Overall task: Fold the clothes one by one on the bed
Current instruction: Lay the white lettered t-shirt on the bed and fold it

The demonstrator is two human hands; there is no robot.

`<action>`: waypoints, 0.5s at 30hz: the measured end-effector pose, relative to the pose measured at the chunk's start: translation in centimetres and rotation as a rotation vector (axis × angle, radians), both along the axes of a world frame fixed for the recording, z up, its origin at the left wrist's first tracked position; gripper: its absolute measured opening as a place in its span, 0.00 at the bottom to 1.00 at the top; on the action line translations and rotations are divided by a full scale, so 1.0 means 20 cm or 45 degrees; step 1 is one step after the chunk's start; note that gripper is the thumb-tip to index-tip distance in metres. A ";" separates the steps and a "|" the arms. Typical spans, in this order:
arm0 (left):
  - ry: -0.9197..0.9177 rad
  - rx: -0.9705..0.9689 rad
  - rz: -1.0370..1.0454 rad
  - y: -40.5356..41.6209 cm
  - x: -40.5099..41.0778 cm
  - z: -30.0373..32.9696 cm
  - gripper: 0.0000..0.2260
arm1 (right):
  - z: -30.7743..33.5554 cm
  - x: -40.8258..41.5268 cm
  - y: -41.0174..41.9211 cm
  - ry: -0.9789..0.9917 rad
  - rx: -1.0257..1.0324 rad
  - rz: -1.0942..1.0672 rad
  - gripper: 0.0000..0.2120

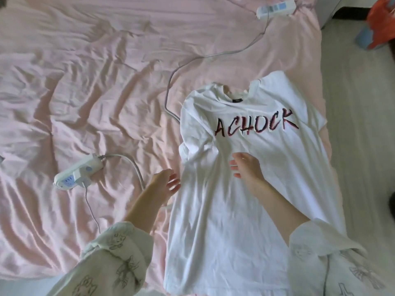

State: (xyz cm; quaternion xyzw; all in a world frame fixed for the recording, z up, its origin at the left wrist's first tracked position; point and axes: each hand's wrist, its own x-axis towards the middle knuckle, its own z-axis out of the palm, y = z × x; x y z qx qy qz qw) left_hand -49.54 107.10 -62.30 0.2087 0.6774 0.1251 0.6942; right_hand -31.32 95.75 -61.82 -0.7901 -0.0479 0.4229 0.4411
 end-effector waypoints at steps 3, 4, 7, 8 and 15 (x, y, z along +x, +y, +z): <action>0.003 0.038 -0.066 0.16 0.09 -0.06 0.10 | -0.03 0.02 0.19 -0.141 -0.006 0.111 0.16; 0.013 0.053 -0.085 0.20 0.11 -0.09 0.10 | -0.03 0.03 0.24 -0.173 0.009 0.136 0.17; -0.005 0.080 -0.165 0.29 0.20 -0.17 0.09 | -0.03 0.04 0.34 -0.310 0.012 0.254 0.16; -0.011 0.070 -0.204 0.31 0.23 -0.20 0.09 | -0.04 0.04 0.37 -0.338 0.014 0.281 0.16; -0.102 -0.188 -0.332 0.40 0.34 -0.37 0.25 | -0.13 0.04 0.48 -0.288 0.011 0.450 0.16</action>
